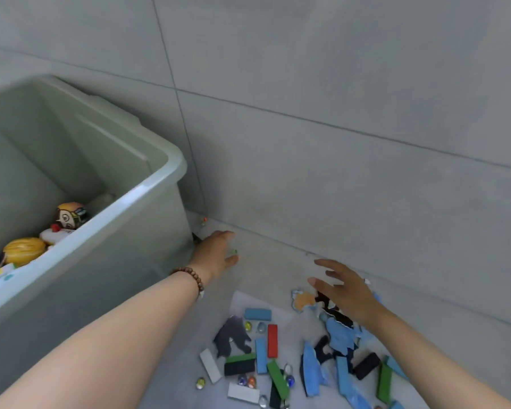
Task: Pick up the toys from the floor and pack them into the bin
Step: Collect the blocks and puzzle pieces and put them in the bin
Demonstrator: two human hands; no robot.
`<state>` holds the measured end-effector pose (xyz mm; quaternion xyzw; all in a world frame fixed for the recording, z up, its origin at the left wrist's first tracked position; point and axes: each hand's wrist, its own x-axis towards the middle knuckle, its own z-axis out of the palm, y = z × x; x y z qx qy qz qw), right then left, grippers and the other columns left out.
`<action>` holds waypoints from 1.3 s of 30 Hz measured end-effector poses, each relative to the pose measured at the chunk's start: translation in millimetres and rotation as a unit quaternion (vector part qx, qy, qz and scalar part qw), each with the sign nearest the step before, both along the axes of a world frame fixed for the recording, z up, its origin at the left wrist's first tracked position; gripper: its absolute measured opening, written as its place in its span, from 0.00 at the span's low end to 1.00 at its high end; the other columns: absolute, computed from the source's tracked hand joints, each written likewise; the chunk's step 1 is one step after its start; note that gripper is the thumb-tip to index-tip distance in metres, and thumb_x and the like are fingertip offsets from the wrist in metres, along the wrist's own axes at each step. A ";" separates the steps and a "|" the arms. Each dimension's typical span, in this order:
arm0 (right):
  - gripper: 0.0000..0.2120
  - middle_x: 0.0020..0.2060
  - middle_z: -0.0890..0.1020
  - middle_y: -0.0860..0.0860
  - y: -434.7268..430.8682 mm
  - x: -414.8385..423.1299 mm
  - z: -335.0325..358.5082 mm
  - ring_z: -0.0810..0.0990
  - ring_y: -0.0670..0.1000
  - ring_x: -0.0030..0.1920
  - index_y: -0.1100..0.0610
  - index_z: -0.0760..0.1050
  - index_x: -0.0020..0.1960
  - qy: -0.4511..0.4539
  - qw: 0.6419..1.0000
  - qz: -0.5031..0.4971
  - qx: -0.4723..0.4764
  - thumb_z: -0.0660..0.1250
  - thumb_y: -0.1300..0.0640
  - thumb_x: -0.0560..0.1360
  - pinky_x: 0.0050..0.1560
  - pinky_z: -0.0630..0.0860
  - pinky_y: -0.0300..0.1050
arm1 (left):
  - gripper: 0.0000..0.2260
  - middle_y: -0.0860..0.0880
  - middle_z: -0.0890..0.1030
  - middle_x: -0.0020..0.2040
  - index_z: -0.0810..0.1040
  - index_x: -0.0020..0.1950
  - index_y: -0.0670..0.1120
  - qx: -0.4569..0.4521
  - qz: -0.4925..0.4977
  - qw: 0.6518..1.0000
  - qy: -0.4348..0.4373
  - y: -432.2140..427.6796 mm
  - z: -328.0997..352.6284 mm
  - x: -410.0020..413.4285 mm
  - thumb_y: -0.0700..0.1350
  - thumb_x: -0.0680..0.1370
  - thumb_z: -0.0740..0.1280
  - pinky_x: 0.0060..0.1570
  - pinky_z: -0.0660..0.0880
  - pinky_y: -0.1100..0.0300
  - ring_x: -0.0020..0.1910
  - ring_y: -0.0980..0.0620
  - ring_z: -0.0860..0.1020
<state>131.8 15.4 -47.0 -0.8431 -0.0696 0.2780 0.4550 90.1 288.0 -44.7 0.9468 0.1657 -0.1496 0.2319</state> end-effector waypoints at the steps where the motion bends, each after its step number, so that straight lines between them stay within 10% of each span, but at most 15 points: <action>1: 0.17 0.62 0.72 0.43 -4.3 2.9 -4.4 0.71 0.45 0.63 0.43 0.72 0.60 -0.001 1.000 -0.002 0.001 0.70 0.49 0.72 0.58 0.67 0.39 | 0.26 0.44 0.67 0.71 0.63 0.73 0.44 -0.007 0.001 1.000 0.003 0.8 -6.6 4.2 0.47 0.77 0.66 0.65 0.63 0.61 0.68 0.46 0.68; 10: 0.13 0.57 0.74 0.48 -24.7 20.5 -16.5 0.78 0.43 0.50 0.48 0.76 0.56 -0.027 0.999 -0.030 -0.004 0.71 0.54 0.72 0.49 0.72 0.32 | 0.08 0.42 0.75 0.55 0.78 0.54 0.40 -0.001 0.002 0.999 -0.037 -8.7 -46.6 18.8 0.36 0.75 0.65 0.51 0.69 0.63 0.53 0.45 0.77; 13: 0.10 0.54 0.77 0.49 -32.2 27.6 -14.4 0.78 0.47 0.46 0.48 0.77 0.53 -0.062 0.997 -0.048 0.005 0.71 0.54 0.72 0.55 0.69 0.35 | 0.06 0.45 0.74 0.50 0.78 0.51 0.40 -0.083 0.036 0.994 -0.068 -28.5 -48.1 17.8 0.35 0.77 0.63 0.42 0.67 0.76 0.43 0.54 0.74; 16: 0.12 0.52 0.78 0.45 -47.3 34.1 -13.5 0.76 0.48 0.54 0.52 0.78 0.54 -0.075 0.995 -0.073 -0.007 0.71 0.55 0.72 0.54 0.68 0.40 | 0.03 0.48 0.76 0.42 0.78 0.46 0.42 -0.199 0.066 0.971 -0.112 -63.8 -44.4 20.8 0.40 0.78 0.66 0.44 0.70 0.67 0.37 0.55 0.74; 21: 0.17 0.54 0.76 0.48 -71.3 21.5 -28.7 0.74 0.48 0.54 0.51 0.78 0.55 -0.024 0.995 -0.051 -0.078 0.76 0.55 0.68 0.52 0.67 0.36 | 0.07 0.49 0.78 0.35 0.75 0.42 0.42 -0.429 0.182 0.883 -0.060 -121.6 -31.1 18.5 0.43 0.79 0.64 0.28 0.73 0.68 0.25 0.59 0.73; 26: 0.13 0.41 0.78 0.47 -71.7 6.6 -34.0 0.76 0.49 0.45 0.50 0.75 0.49 -0.068 0.991 -0.089 -0.068 0.75 0.58 0.68 0.40 0.68 0.28 | 0.11 0.47 0.76 0.41 0.76 0.47 0.42 -0.525 0.258 0.810 0.037 -156.9 -32.3 6.5 0.42 0.83 0.56 0.37 0.76 0.65 0.34 0.53 0.75; 33: 0.13 0.51 0.81 0.39 -62.8 -6.1 7.5 0.77 0.37 0.54 0.46 0.79 0.54 0.003 0.998 0.021 0.052 0.73 0.50 0.69 0.55 0.70 0.33 | 0.23 0.42 0.77 0.46 0.76 0.59 0.38 -0.696 0.351 0.614 0.125 -181.7 -11.3 -3.3 0.57 0.80 0.57 0.47 0.80 0.57 0.44 0.48 0.77; 35: 0.12 0.50 0.81 0.40 -71.6 -4.0 5.6 0.77 0.37 0.52 0.50 0.79 0.54 -0.009 0.997 -0.046 0.063 0.72 0.52 0.71 0.49 0.71 0.31 | 0.16 0.44 0.76 0.41 0.77 0.53 0.40 -0.679 0.359 0.630 0.116 -181.4 -10.9 -6.1 0.53 0.79 0.62 0.37 0.80 0.62 0.40 0.51 0.76; 39: 0.08 0.48 0.82 0.51 -108.5 -1.2 -14.9 0.79 0.46 0.44 0.57 0.80 0.51 -0.029 0.971 -0.235 0.041 0.72 0.59 0.72 0.38 0.73 0.28 | 0.11 0.52 0.69 0.23 0.76 0.43 0.44 -0.521 0.310 0.791 0.079 -173.3 -20.6 -14.8 0.51 0.78 0.65 0.29 0.74 0.67 0.30 0.55 0.73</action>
